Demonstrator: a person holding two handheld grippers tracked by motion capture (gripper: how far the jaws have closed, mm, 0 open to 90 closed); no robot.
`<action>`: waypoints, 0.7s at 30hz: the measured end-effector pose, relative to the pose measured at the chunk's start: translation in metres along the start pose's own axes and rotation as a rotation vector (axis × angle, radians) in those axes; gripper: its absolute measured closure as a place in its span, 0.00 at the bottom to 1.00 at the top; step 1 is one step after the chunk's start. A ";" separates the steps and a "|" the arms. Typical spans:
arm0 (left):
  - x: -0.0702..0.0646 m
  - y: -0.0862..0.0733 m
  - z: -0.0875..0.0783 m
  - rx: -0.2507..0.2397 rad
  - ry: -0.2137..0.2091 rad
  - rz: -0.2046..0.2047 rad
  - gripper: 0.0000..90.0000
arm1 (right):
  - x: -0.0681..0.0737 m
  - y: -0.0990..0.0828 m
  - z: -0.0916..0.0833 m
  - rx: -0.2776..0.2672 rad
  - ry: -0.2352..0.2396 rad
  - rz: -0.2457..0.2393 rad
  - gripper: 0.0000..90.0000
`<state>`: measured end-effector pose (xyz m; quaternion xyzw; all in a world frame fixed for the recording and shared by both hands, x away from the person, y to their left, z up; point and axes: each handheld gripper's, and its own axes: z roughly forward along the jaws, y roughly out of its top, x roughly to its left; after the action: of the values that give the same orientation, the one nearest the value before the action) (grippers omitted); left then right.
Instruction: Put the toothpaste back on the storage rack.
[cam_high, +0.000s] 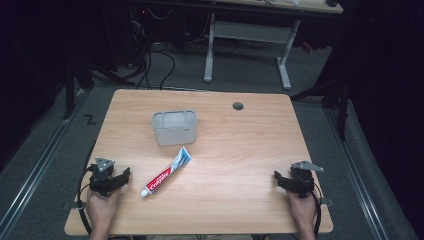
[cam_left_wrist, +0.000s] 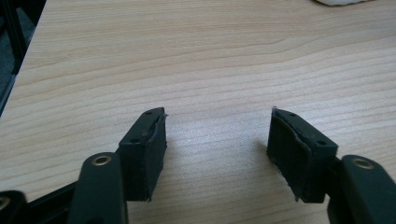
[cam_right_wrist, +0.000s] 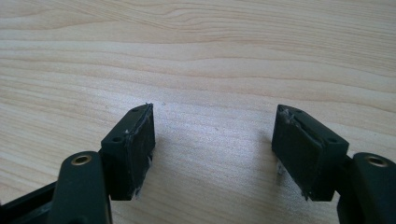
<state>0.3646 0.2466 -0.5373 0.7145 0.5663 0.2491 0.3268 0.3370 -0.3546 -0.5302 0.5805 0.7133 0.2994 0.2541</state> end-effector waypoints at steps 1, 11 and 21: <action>0.000 0.000 0.000 0.000 0.000 0.000 0.41 | 0.000 0.000 0.000 0.001 0.000 0.000 0.33; 0.000 0.000 0.000 -0.001 -0.003 0.000 0.41 | 0.000 0.000 0.000 -0.004 -0.001 0.001 0.33; 0.000 0.000 0.000 0.004 -0.020 0.011 0.38 | -0.001 0.000 0.000 -0.002 0.003 -0.002 0.33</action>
<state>0.3653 0.2469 -0.5372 0.7206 0.5595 0.2428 0.3297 0.3370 -0.3551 -0.5302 0.5791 0.7140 0.3007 0.2540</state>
